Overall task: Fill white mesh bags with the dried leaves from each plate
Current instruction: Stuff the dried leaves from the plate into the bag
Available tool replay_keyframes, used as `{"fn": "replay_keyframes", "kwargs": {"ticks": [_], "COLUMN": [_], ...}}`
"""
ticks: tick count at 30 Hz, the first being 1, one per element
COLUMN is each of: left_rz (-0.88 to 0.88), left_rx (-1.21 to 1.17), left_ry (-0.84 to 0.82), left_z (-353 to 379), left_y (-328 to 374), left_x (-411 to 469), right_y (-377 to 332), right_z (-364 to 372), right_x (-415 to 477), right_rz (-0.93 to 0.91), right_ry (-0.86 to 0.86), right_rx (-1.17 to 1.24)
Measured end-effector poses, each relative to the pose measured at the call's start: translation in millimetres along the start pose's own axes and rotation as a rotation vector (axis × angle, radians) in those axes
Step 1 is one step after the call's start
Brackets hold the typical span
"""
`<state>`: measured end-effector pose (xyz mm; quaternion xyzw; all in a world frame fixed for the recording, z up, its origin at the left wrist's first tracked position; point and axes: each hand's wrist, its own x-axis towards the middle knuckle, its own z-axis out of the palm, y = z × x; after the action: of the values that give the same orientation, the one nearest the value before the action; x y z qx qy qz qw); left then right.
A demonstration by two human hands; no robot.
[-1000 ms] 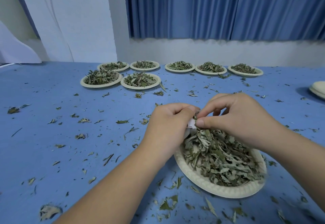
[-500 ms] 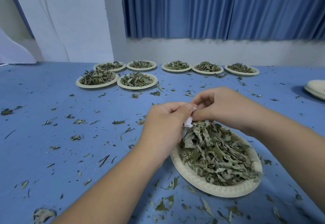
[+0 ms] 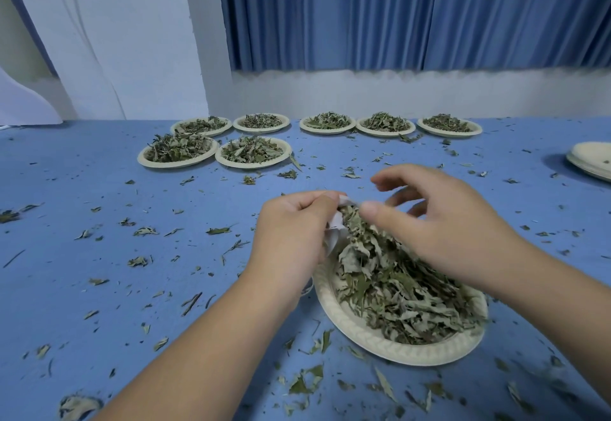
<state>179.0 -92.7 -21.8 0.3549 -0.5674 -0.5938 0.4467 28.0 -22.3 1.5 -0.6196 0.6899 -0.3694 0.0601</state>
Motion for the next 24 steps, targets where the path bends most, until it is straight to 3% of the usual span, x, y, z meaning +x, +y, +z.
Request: {"fn": "replay_keyframes", "kwargs": {"ticks": [4, 11, 16, 24], "left_rz": [-0.036, -0.062, -0.071, -0.058], "left_rx": [-0.051, -0.147, -0.167, -0.085], "left_ry": [-0.010, -0.015, -0.015, -0.007], "left_z": [0, 2, 4, 3], "left_y": [-1, 2, 2, 2], "left_x": [1, -2, -2, -3], "right_y": [-8, -16, -15, -6], "right_z": [5, 31, 33, 26], "right_x": [-20, -20, -23, -23], "right_rz": [-0.097, -0.120, -0.155, -0.245], "right_ry": [-0.132, -0.034, 0.010, 0.070], "right_rx": [-0.306, -0.609, -0.553, -0.252]}}
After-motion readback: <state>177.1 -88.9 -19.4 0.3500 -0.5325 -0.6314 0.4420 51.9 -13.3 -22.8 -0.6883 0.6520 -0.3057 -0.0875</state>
